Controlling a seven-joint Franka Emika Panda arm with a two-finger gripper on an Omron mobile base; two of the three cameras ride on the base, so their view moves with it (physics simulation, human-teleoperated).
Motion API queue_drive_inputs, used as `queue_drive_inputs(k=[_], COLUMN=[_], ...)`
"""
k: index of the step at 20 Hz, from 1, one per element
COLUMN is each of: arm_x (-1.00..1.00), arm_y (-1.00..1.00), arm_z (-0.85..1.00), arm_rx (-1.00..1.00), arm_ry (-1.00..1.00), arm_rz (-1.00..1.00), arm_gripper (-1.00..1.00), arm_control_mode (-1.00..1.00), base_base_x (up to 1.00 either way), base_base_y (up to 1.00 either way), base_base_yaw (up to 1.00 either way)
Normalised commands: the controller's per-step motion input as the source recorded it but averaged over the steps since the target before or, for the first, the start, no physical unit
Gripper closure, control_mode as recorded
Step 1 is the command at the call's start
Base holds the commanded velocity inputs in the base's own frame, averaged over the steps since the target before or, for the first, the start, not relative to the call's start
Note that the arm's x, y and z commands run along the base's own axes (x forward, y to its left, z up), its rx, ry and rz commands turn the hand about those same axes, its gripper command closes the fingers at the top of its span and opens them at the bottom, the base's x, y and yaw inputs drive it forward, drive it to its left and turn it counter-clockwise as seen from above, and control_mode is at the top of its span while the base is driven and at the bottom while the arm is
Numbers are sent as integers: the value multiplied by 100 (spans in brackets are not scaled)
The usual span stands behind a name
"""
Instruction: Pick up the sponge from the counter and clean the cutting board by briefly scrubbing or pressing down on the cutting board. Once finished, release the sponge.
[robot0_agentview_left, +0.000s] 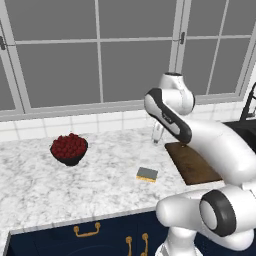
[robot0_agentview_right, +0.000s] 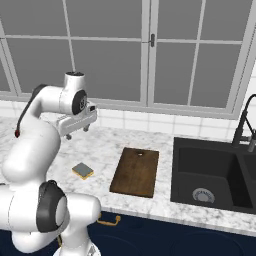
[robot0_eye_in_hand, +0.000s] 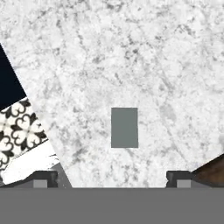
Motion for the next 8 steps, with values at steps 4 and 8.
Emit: queue_drive_inputs(k=[4, 8], arm_x=[-63, -51], arm_y=[-26, -27], arm_z=[100, 93], arm_rx=[2, 8], arm_ry=[-28, -31], arm_rz=[-25, -26], arm_gripper=[-100, -100], arm_control_mode=[-100, -100], base_base_x=[0, 0], base_base_y=[0, 0], base_base_yaw=[0, 0])
